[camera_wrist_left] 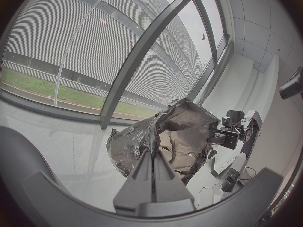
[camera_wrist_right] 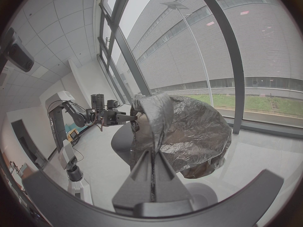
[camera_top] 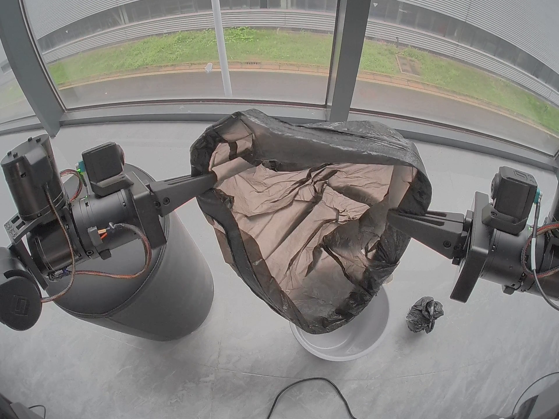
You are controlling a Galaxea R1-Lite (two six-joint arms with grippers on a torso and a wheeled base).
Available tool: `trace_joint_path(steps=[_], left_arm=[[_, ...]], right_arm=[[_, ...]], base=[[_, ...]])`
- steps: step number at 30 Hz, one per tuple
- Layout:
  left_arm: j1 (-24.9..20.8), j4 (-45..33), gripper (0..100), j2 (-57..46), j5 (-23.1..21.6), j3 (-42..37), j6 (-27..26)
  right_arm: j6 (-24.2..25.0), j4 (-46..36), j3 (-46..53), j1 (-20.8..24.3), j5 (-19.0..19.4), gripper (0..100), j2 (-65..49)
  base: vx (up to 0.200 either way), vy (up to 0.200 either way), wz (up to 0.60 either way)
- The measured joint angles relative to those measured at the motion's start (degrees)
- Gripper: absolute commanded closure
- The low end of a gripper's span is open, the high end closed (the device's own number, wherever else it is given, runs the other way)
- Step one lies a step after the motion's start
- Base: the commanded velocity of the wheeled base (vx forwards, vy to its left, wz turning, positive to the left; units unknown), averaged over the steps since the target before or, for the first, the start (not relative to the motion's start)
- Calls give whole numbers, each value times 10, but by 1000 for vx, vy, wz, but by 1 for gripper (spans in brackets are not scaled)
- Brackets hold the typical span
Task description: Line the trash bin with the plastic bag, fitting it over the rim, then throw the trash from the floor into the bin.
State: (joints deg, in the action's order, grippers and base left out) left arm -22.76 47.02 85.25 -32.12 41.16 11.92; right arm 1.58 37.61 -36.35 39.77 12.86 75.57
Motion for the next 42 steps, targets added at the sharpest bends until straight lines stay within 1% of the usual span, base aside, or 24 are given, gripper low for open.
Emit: trace_joint_path(steps=[10,12,15,20,27,34,42], left_arm=[[0,0,100,23,1,-18,7],[0,0,100,28,1,-24,18],[-5,0,100,38,-1,-35,54],[-31,1,100,50,-7,-65,104],[-52,11,100,59,-15,-103,138],[-56,11,100,63,-17,-115,158],[-59,19,100,88,-21,-118,160]], right_arm=[[3,0,31,0,2,100,-7],[9,0,40,0,7,100,-9],[24,-4,67,0,20,100,-14],[42,-26,107,2,29,100,-24],[44,-29,150,6,49,100,-35],[45,-30,161,4,50,100,-39],[45,-33,167,0,51,100,-34]], base=[[0,0,0],[0,0,0],[0,0,0],[0,0,0],[0,0,0],[0,0,0],[0,0,0]])
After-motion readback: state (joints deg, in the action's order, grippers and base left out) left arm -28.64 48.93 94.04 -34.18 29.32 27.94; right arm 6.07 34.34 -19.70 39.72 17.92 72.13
